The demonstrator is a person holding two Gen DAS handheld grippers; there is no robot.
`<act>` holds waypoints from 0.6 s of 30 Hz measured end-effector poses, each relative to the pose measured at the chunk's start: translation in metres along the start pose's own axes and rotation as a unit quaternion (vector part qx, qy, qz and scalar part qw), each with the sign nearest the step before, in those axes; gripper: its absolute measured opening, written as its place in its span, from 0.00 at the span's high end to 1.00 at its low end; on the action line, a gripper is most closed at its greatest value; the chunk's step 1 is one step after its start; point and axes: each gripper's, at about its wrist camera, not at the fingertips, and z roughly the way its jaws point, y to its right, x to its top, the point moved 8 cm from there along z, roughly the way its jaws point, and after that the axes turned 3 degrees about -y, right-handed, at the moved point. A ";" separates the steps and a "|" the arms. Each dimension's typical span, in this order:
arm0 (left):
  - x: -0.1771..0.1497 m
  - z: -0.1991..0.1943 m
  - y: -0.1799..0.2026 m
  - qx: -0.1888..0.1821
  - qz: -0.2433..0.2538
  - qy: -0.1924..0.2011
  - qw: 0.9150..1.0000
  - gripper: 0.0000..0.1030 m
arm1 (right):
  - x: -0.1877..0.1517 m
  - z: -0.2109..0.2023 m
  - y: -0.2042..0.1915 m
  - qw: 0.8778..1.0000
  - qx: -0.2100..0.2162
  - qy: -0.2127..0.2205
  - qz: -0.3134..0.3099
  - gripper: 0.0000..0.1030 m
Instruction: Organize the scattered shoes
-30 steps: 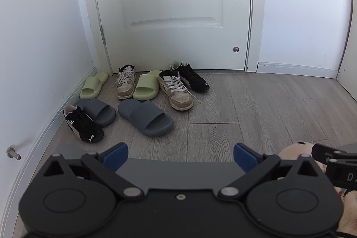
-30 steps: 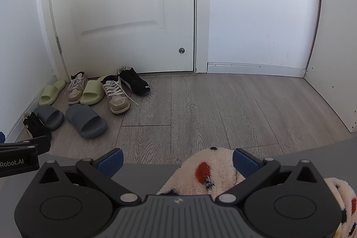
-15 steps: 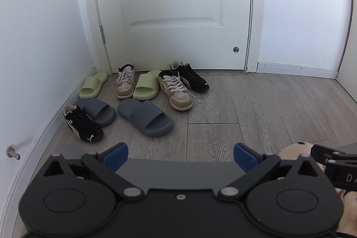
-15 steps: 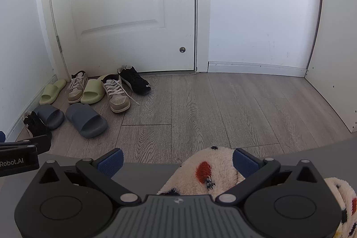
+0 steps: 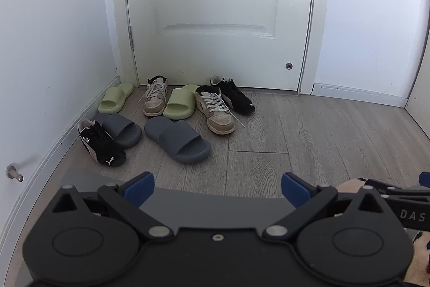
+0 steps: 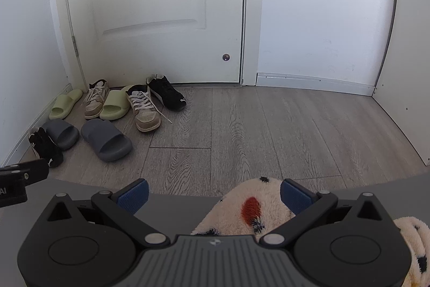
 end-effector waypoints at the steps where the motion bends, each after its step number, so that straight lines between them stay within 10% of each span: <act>1: 0.002 -0.001 -0.001 -0.001 -0.002 0.008 1.000 0.01 | 0.004 0.000 0.000 1.000 -0.003 0.005 -0.001 0.00; 18: 0.042 0.032 0.000 -0.054 -0.089 0.126 0.987 0.02 | 0.068 0.053 -0.014 0.994 0.057 0.097 -0.011 0.00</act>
